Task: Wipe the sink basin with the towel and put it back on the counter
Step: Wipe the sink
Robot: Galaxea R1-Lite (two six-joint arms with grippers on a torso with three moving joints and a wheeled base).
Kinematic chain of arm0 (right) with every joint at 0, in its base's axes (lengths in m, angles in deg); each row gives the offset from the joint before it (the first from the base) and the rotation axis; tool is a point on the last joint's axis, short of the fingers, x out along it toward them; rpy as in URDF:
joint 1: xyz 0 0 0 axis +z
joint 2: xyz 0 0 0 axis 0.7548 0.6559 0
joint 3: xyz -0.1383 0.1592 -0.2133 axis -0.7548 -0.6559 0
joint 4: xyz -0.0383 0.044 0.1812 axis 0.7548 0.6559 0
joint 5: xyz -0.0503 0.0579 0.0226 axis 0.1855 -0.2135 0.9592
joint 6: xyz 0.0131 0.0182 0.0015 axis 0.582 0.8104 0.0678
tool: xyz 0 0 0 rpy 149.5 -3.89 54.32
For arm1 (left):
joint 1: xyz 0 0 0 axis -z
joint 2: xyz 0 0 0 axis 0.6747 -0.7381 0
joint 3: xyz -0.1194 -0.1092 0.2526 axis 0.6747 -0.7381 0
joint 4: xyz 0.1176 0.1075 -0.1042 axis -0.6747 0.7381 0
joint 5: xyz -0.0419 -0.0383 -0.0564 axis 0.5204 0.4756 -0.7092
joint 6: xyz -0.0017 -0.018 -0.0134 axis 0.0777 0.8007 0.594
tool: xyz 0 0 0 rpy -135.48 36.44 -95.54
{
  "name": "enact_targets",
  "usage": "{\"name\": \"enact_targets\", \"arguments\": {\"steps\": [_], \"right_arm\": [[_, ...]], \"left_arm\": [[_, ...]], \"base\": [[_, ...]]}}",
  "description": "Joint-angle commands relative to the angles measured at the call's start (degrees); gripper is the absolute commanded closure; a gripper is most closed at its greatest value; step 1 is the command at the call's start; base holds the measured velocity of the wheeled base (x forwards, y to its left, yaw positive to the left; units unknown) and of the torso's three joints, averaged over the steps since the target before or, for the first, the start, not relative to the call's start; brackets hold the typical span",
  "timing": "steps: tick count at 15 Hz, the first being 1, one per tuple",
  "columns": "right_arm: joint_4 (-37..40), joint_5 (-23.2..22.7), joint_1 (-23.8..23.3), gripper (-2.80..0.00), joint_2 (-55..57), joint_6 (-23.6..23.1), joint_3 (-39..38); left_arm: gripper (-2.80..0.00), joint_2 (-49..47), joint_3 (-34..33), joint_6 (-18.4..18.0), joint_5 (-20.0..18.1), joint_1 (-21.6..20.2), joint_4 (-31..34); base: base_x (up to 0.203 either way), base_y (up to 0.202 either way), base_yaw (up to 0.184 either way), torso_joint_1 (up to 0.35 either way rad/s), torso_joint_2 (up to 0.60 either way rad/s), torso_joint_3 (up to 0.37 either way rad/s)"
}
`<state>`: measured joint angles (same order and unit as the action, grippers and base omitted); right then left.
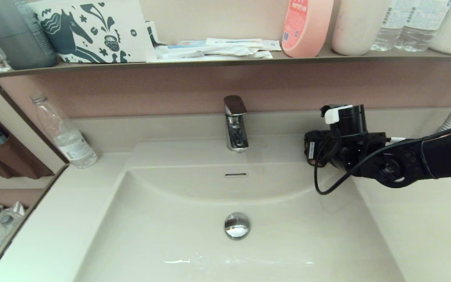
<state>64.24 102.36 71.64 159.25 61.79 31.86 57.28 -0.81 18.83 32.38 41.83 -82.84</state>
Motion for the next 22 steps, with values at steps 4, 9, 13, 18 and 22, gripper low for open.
{"name": "enact_targets", "arguments": {"steps": [4, 9, 13, 18, 22], "right_arm": [[1.02, 0.12, -0.1, 0.0, -11.55, -0.09, -4.42], [20.5, 0.78, -0.21, 0.0, -26.68, -0.08, -3.77], [38.61, 1.01, -0.79, 0.0, -36.18, 0.05, 3.43], [52.17, 1.1, -2.48, 0.0, -41.67, 0.06, 6.45], [55.92, 0.74, -11.39, 0.0, -42.35, 1.23, 2.36]], "left_arm": [[0.0, -0.01, 0.0, 0.06, 0.03, 0.06, -0.07], [0.0, -0.01, 0.0, 0.07, 0.03, -0.02, 0.0], [0.0, -0.01, 0.0, 0.07, 0.03, -0.02, 0.0], [0.0, -0.01, 0.0, 0.04, 0.03, 0.01, -0.04], [0.0, -0.01, 0.0, 0.03, 0.03, 0.03, -0.04]], "base": [[0.0, 0.0, 0.0, 0.0, 0.0, 0.0], [0.0, 0.0, 0.0, 0.0, 0.0, 0.0], [0.0, 0.0, 0.0, 0.0, 0.0, 0.0], [0.0, 0.0, 0.0, 0.0, 0.0, 0.0], [0.0, 0.0, 0.0, 0.0, 0.0, 0.0]]}}
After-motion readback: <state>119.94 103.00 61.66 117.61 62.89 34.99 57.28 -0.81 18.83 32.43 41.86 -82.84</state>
